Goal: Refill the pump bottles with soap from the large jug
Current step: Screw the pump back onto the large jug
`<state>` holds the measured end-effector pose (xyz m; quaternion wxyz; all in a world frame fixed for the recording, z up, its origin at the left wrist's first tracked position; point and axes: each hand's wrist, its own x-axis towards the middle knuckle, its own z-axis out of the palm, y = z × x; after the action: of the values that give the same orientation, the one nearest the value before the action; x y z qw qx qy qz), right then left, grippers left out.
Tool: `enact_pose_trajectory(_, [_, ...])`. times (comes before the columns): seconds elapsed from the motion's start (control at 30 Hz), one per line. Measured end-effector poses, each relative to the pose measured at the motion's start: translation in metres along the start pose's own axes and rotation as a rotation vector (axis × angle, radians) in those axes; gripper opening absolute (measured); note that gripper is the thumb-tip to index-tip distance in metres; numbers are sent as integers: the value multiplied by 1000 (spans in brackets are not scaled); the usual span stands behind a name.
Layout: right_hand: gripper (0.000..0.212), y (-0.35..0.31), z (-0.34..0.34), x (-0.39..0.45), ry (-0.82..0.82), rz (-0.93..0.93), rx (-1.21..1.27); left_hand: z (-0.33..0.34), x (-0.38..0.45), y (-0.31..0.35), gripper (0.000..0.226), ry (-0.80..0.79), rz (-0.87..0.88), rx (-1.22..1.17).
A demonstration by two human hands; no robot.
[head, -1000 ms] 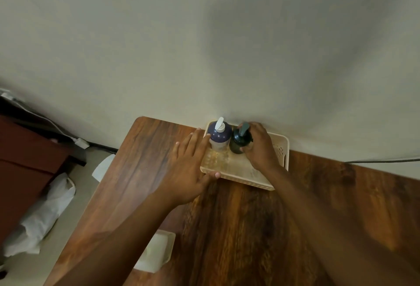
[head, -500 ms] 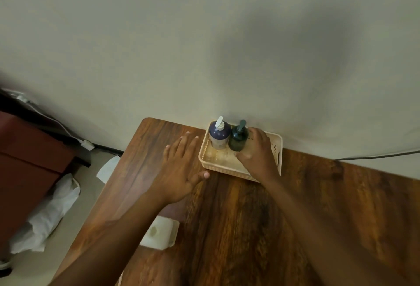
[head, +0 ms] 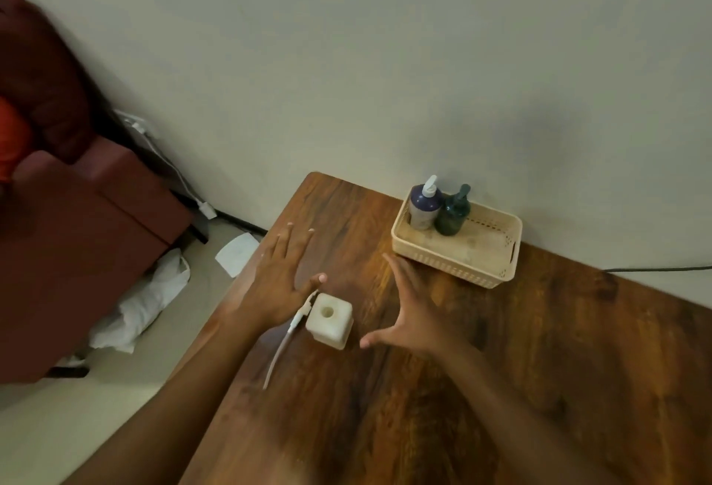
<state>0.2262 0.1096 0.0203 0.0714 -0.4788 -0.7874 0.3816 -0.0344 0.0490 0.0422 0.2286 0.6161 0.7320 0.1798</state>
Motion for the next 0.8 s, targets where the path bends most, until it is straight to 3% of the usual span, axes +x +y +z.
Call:
enact_pose_trajectory(0.1, [148,-13,33,-4,-93,-5,52,-3,-19,-18,84,-14,-112,-67])
enact_pose_trajectory(0.23, [150,-28,76,3,-82,29,117,2,-39,-38,84,-34,-212,-89])
enact_pose_trajectory(0.37, [129,-35,112,10,13,95,222,12,-49,-60,74,-49,-243,-63])
enact_pose_trajectory(0.53, [86,-32,125,13,209,9,165,28,-45,-73,77,-77,-238,-73])
enact_pose_trajectory(0.8, [85,-29,109,-4,278,44,145,67,-8,-79,85,-135,-242,-108])
